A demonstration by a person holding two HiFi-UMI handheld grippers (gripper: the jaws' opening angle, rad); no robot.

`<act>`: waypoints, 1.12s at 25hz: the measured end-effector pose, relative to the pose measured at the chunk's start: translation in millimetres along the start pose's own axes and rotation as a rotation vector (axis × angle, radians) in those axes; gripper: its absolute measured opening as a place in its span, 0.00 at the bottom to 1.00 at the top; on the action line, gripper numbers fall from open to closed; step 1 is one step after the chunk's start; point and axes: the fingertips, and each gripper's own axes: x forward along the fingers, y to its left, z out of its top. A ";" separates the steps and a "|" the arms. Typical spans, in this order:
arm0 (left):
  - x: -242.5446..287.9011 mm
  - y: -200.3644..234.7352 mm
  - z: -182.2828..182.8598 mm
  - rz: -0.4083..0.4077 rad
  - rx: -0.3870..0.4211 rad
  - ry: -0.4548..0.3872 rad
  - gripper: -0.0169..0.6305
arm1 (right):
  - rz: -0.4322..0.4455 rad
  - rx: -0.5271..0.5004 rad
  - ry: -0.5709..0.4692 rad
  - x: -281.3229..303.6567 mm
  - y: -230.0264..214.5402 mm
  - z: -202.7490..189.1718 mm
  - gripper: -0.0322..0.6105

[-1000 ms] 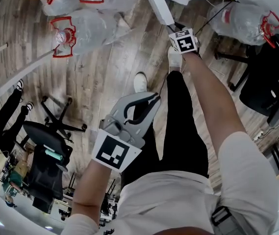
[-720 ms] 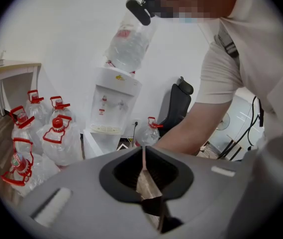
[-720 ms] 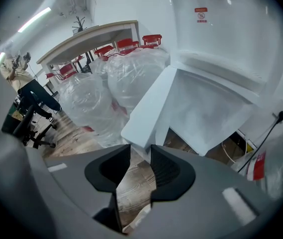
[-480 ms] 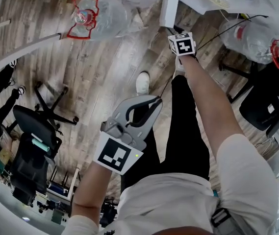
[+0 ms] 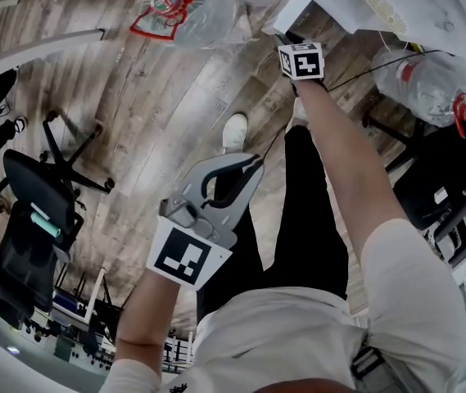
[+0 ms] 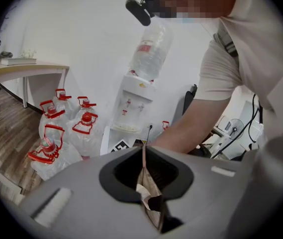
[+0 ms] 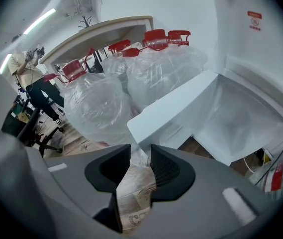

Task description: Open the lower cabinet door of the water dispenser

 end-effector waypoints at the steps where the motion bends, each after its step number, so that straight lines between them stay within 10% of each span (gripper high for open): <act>1: -3.6 2.2 -1.1 0.006 -0.003 -0.004 0.11 | 0.000 -0.008 -0.001 2.3 2.6 4.1 0.25; 16: -34.8 4.6 -7.8 -0.010 0.000 -0.037 0.11 | -0.006 0.021 0.013 -9.6 19.6 23.0 0.25; 28: -66.9 -56.8 40.0 -0.160 0.125 -0.051 0.11 | 0.056 0.044 -0.045 -162.7 70.8 -9.7 0.21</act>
